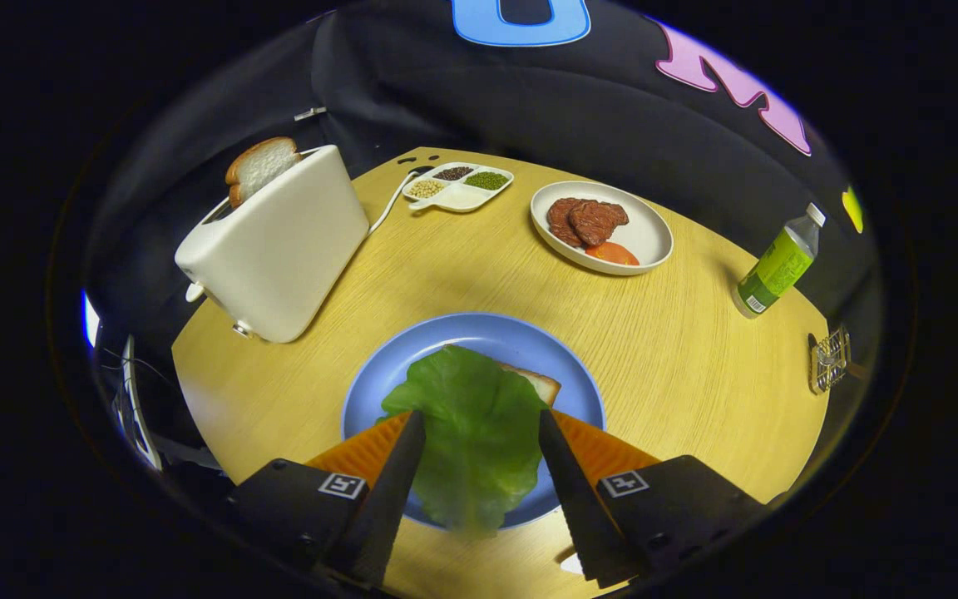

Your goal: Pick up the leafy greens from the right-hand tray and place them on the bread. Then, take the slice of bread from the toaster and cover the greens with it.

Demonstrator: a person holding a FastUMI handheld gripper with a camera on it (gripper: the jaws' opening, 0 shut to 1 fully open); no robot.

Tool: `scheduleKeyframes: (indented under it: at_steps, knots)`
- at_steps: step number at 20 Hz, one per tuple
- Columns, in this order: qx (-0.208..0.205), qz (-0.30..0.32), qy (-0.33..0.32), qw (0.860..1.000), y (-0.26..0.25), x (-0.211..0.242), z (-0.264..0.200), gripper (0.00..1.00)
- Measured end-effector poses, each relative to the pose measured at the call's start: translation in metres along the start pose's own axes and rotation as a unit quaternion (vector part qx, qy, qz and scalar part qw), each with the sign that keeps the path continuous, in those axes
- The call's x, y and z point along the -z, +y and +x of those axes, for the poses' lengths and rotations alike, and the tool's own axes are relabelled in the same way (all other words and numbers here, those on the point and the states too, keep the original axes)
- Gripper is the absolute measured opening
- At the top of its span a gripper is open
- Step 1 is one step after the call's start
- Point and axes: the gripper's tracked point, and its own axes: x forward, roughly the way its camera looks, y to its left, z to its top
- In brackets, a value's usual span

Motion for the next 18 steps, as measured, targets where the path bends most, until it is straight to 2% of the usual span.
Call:
scheduleKeyframes:
  at_steps: [1,3,8,15,18]
  knots:
    - [-0.001,0.003,-0.005,1.000,0.001,-0.002,-0.001,0.88]
    - [0.000,0.006,-0.019,1.000,0.003,-0.010,-0.008,1.00]
    - [-0.011,0.016,-0.061,0.998,0.016,-0.048,-0.037,1.00]
    - [-0.045,0.005,-0.152,0.987,0.066,-0.143,-0.090,1.00]
    - [-0.059,-0.013,-0.188,0.980,0.094,-0.183,-0.098,1.00]
